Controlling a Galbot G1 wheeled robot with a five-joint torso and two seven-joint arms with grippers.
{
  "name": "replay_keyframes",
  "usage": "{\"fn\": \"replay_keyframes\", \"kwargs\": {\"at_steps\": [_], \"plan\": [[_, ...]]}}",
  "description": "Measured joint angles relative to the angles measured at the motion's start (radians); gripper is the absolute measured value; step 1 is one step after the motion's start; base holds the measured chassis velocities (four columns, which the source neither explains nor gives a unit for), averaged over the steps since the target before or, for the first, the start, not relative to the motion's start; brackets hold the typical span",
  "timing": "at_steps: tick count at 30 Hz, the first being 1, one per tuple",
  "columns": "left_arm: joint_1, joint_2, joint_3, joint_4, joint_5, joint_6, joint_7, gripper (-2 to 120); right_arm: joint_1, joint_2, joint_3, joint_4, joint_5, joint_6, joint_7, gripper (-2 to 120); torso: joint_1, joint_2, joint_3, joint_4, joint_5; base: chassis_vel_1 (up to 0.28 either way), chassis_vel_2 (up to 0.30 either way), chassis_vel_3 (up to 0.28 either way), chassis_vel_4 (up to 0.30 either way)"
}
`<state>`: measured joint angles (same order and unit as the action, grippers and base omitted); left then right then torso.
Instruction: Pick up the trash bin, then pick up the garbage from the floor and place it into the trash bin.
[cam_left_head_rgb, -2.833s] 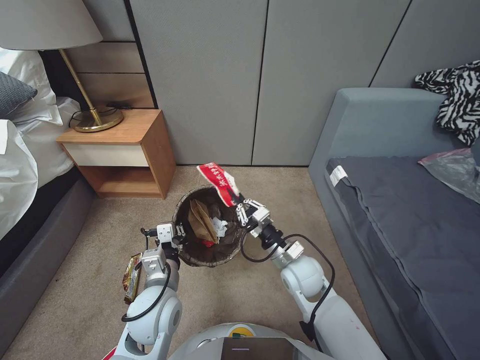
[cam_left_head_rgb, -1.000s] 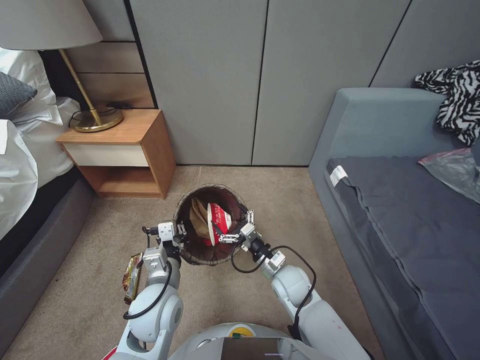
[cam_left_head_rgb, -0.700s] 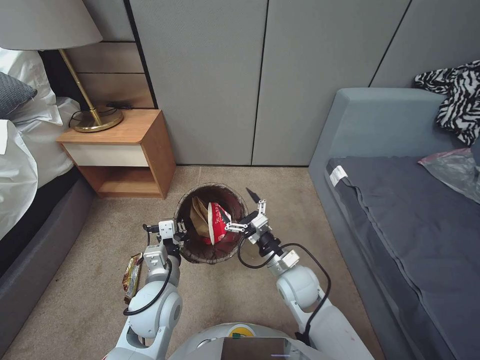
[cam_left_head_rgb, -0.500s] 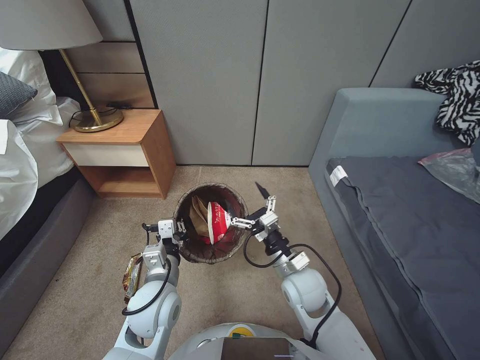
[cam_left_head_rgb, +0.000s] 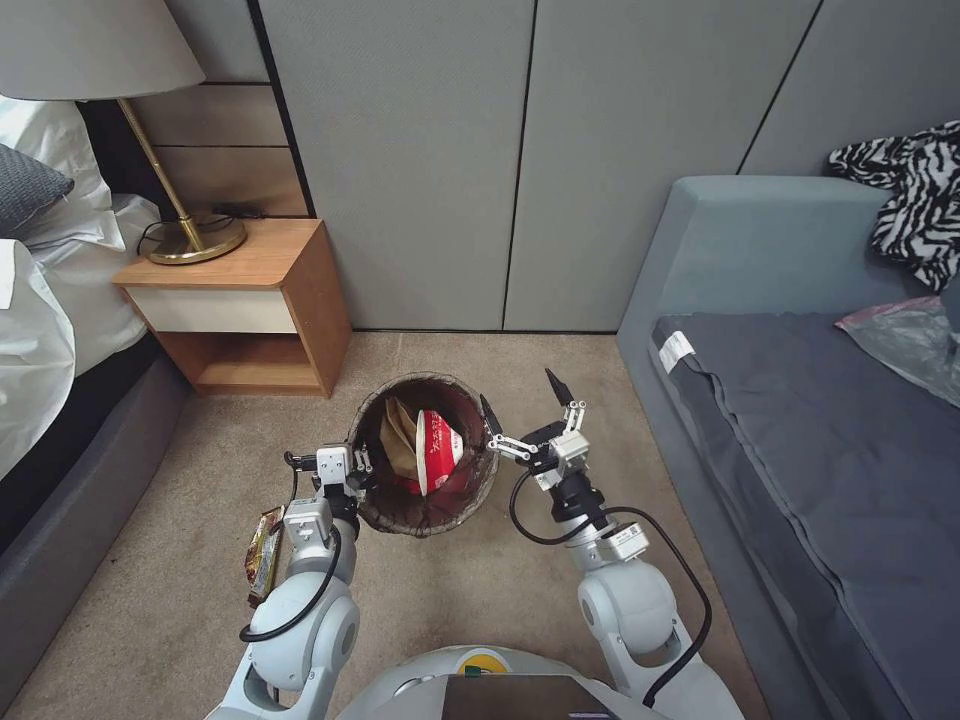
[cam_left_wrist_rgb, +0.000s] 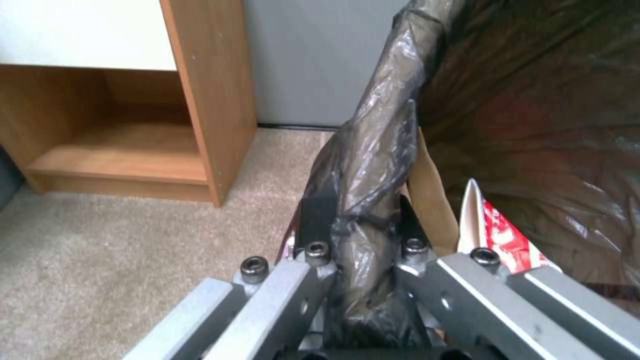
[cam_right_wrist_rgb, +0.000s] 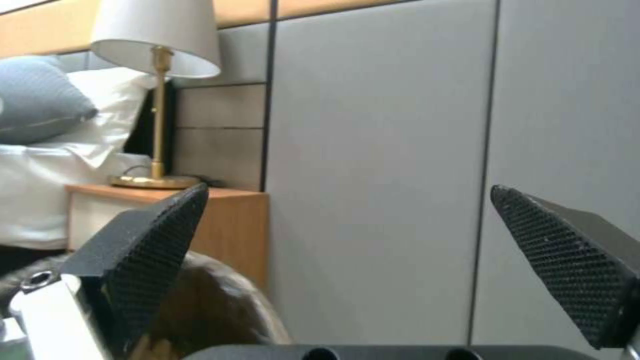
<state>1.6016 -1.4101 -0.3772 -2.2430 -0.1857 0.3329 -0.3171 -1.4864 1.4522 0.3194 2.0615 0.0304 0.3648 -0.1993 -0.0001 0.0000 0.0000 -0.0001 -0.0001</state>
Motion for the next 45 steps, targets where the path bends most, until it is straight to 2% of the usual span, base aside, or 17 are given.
{"fn": "replay_keyframes", "kwargs": {"at_steps": [10,22,45], "plan": [[-0.003,0.007,-0.004,0.000,-0.020,-0.021,0.002,2,-0.004,0.018,0.046,-0.022,0.009,0.012,-0.004,100,0.000,0.000,0.000,0.0001,0.0001,0.000,0.000,0.000,0.000],[-0.050,-0.050,0.005,0.068,-0.005,-0.053,0.020,2,0.062,0.007,0.051,-0.133,0.044,0.046,-0.012,100,0.000,0.000,0.000,0.0001,0.0001,0.000,0.000,0.000,0.000],[-0.045,-0.045,0.008,0.047,-0.002,-0.060,0.028,2,0.059,0.012,0.058,-0.107,0.067,0.029,0.011,100,0.000,0.000,0.000,0.0001,0.0001,0.068,0.072,0.080,0.076]]}}
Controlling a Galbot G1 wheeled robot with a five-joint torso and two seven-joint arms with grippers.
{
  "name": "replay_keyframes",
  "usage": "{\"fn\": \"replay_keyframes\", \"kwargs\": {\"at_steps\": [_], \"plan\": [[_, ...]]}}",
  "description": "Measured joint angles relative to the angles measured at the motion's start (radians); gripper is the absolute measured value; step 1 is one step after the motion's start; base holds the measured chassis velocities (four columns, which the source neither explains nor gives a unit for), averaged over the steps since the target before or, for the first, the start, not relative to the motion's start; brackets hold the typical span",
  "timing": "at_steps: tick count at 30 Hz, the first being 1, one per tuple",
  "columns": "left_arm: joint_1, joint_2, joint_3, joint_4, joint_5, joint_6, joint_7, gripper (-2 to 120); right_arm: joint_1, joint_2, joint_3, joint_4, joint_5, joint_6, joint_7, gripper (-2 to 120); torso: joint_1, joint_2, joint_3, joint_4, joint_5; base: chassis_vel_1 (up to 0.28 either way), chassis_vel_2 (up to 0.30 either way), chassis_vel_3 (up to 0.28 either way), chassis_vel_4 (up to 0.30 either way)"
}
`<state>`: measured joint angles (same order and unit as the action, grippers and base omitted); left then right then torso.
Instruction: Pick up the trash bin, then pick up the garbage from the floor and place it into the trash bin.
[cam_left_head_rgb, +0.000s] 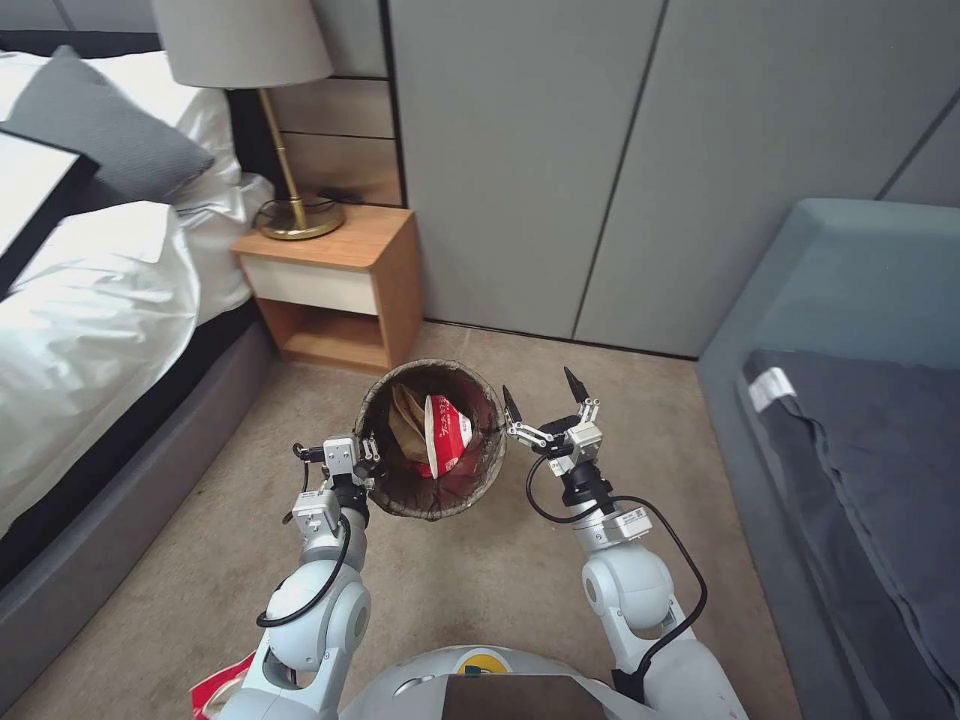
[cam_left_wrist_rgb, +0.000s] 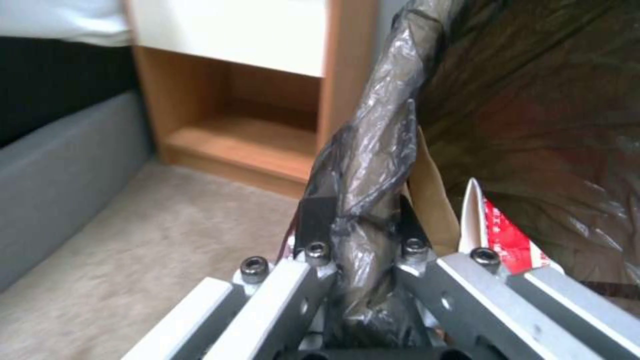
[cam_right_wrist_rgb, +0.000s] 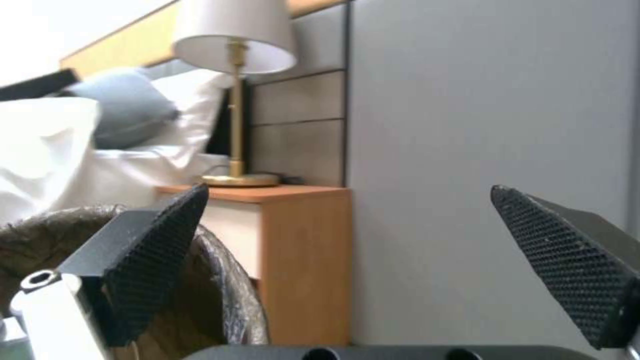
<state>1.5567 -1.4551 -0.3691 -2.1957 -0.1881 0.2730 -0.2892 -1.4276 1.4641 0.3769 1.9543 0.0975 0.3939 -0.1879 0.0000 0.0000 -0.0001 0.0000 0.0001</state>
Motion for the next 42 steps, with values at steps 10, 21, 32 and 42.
{"fn": "replay_keyframes", "kwargs": {"at_steps": [10,21,32,42], "plan": [[0.004,-0.001,0.002,0.000,0.002,-0.002,0.001,2,-0.002,-0.009,0.006,0.007,0.003,-0.012,0.012,100,0.000,0.000,0.000,0.0001,0.0000,0.124,0.129,0.132,0.118],[0.003,-0.002,0.001,-0.002,0.004,-0.002,0.001,2,-0.002,-0.013,0.004,0.010,0.013,-0.018,0.019,100,0.000,0.000,0.000,0.0001,0.0000,0.131,0.127,0.120,0.127],[-0.002,-0.002,-0.001,0.003,0.004,-0.002,0.000,2,0.003,-0.011,0.006,0.004,0.015,-0.018,0.023,100,0.000,0.000,0.000,0.0000,-0.0001,0.117,0.118,0.127,0.126],[-0.003,-0.004,-0.002,0.008,0.006,-0.002,0.001,2,0.005,-0.011,0.012,0.000,0.015,-0.018,0.017,100,0.000,0.000,0.000,0.0001,-0.0001,0.122,0.126,0.123,0.121]]}}
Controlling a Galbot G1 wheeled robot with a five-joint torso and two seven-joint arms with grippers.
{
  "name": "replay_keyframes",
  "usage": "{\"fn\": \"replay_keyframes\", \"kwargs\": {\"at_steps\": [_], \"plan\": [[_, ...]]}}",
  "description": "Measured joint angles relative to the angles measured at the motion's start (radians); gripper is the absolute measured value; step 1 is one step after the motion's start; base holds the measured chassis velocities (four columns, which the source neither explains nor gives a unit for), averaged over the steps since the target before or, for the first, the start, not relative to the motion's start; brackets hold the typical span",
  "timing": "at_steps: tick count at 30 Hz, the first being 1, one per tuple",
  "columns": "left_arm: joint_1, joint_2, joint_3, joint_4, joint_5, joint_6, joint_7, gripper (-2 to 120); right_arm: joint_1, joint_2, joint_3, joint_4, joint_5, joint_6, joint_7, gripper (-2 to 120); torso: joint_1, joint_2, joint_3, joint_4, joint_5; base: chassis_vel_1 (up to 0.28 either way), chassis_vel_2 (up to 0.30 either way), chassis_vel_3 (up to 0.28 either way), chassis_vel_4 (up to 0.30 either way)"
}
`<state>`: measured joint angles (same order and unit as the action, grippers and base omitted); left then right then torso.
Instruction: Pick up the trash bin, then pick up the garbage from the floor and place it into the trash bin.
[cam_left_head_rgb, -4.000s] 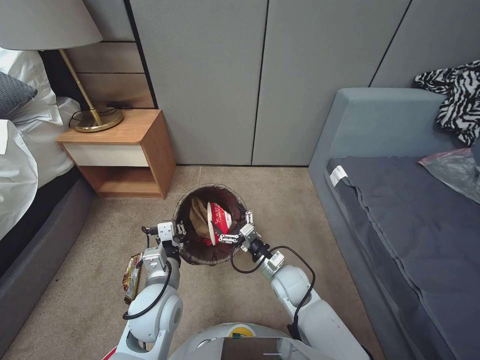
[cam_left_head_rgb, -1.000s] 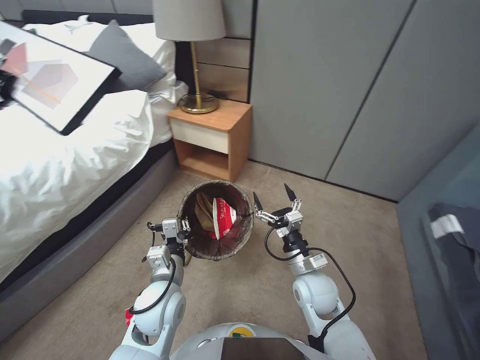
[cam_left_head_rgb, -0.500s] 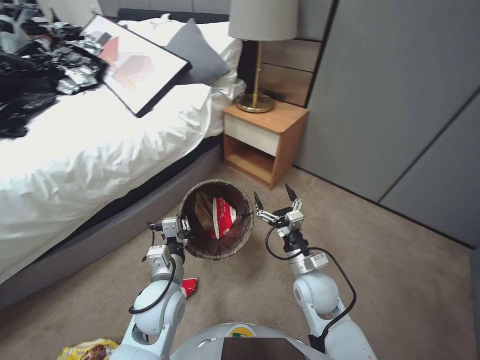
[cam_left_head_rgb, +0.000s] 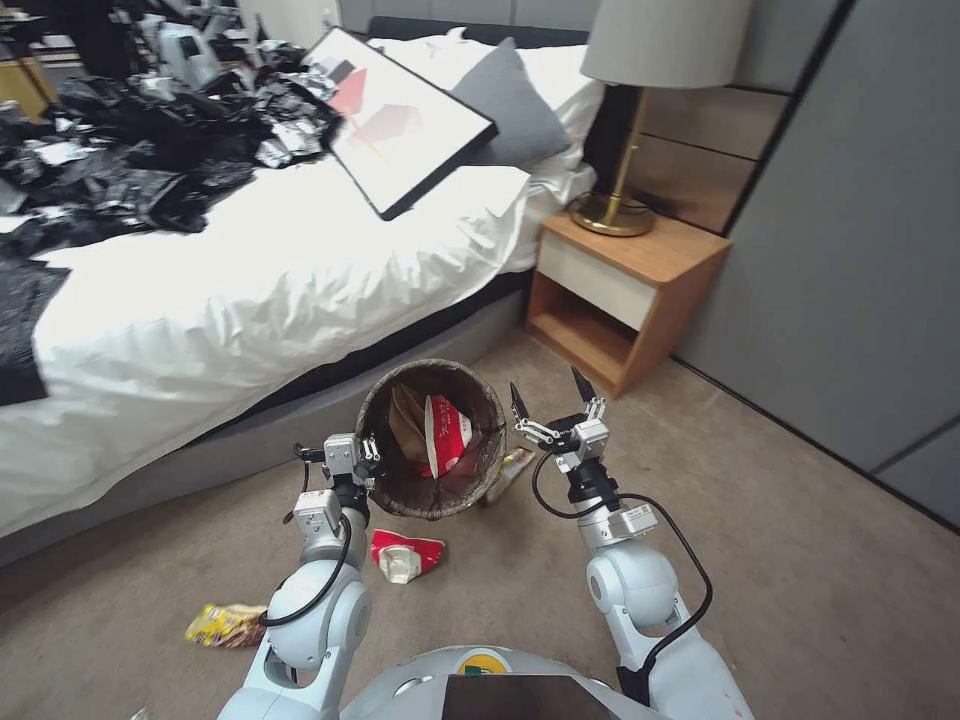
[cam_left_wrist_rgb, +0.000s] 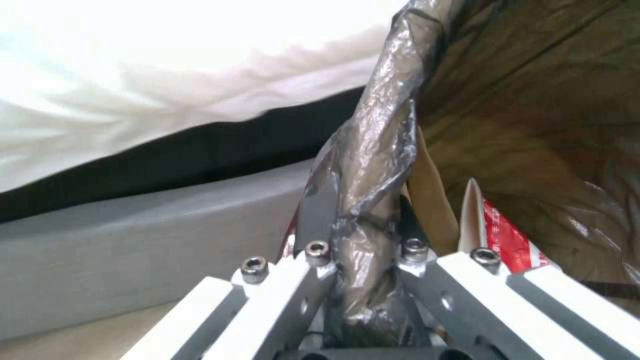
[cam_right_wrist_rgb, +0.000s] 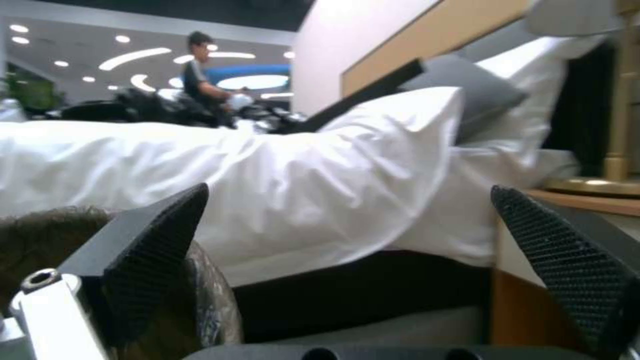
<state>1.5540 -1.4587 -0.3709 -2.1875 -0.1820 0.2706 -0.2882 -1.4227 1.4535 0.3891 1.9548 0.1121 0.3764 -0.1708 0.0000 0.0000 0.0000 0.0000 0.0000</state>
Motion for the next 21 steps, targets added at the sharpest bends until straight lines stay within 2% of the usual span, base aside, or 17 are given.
{"fn": "replay_keyframes", "kwargs": {"at_steps": [7,13,21], "plan": [[-0.004,-0.004,-0.003,0.018,0.068,-0.037,0.028,2,-0.002,0.003,0.001,0.000,-0.001,0.001,-0.003,100,0.000,0.000,0.000,0.0003,0.0000,0.106,0.102,0.102,0.104],[-0.009,-0.004,0.003,0.024,0.069,-0.049,0.028,2,-0.002,0.002,0.007,0.001,-0.002,0.001,-0.004,100,0.000,0.000,0.000,-0.0004,0.0000,0.024,0.015,0.012,0.016],[-0.008,-0.003,0.003,0.024,0.066,-0.049,0.027,2,-0.003,0.002,0.006,0.001,-0.001,0.002,-0.004,100,0.000,0.000,0.000,-0.0001,0.0000,0.000,0.000,0.000,0.000]]}}
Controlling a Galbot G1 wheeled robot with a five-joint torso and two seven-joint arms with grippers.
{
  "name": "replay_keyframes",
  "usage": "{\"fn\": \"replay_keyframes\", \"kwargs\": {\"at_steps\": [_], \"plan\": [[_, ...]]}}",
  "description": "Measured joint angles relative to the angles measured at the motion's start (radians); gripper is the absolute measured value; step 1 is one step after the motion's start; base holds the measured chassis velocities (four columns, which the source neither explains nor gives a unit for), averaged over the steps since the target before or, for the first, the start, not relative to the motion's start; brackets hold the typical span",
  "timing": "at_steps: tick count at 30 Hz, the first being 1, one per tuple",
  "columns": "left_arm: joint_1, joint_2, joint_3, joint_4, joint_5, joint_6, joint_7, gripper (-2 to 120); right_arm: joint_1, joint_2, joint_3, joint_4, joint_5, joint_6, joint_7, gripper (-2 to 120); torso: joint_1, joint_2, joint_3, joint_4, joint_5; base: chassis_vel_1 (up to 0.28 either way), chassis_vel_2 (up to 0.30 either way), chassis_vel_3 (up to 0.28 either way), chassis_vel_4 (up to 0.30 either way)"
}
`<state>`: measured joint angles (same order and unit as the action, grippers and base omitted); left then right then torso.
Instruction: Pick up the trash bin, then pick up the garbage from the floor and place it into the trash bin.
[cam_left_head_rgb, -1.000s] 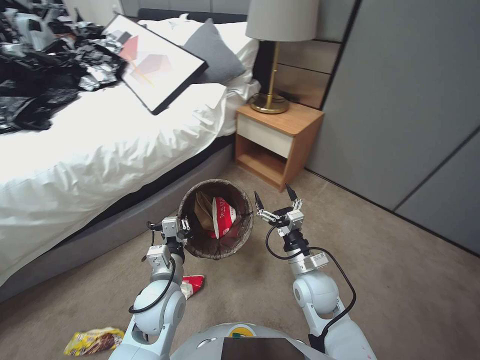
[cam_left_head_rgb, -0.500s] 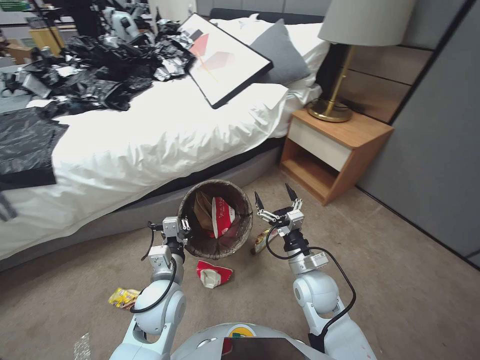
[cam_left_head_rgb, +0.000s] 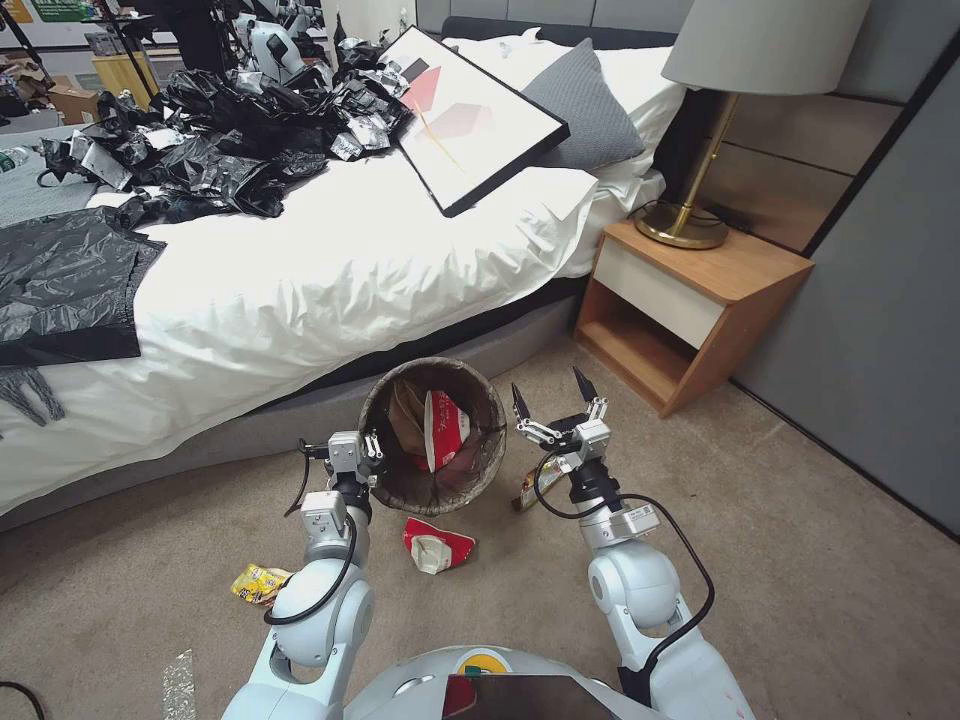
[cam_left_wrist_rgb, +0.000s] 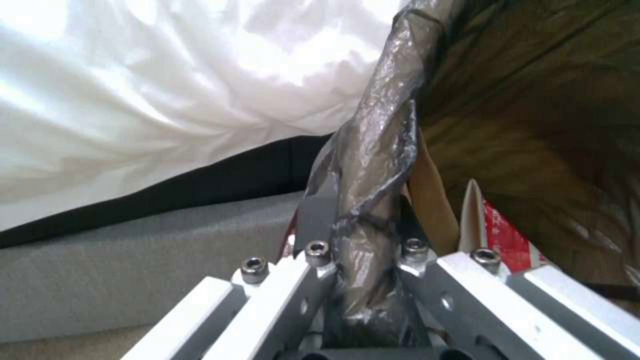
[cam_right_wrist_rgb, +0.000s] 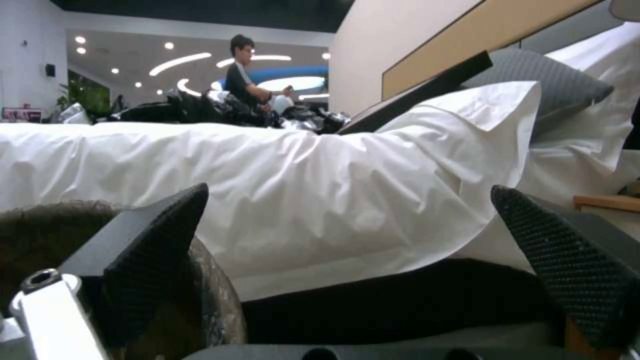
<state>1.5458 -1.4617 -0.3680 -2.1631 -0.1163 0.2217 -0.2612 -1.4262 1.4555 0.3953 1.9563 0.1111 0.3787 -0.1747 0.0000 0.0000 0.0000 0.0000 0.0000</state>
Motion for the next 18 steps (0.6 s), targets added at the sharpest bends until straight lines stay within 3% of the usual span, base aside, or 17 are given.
{"fn": "replay_keyframes", "kwargs": {"at_steps": [18], "plan": [[0.001,0.007,-0.004,-0.008,-0.009,0.004,-0.002,2,0.000,-0.007,0.008,0.002,0.000,-0.006,0.002,100,0.000,0.000,0.000,0.0000,0.0000,0.000,0.000,0.000,0.000]]}}
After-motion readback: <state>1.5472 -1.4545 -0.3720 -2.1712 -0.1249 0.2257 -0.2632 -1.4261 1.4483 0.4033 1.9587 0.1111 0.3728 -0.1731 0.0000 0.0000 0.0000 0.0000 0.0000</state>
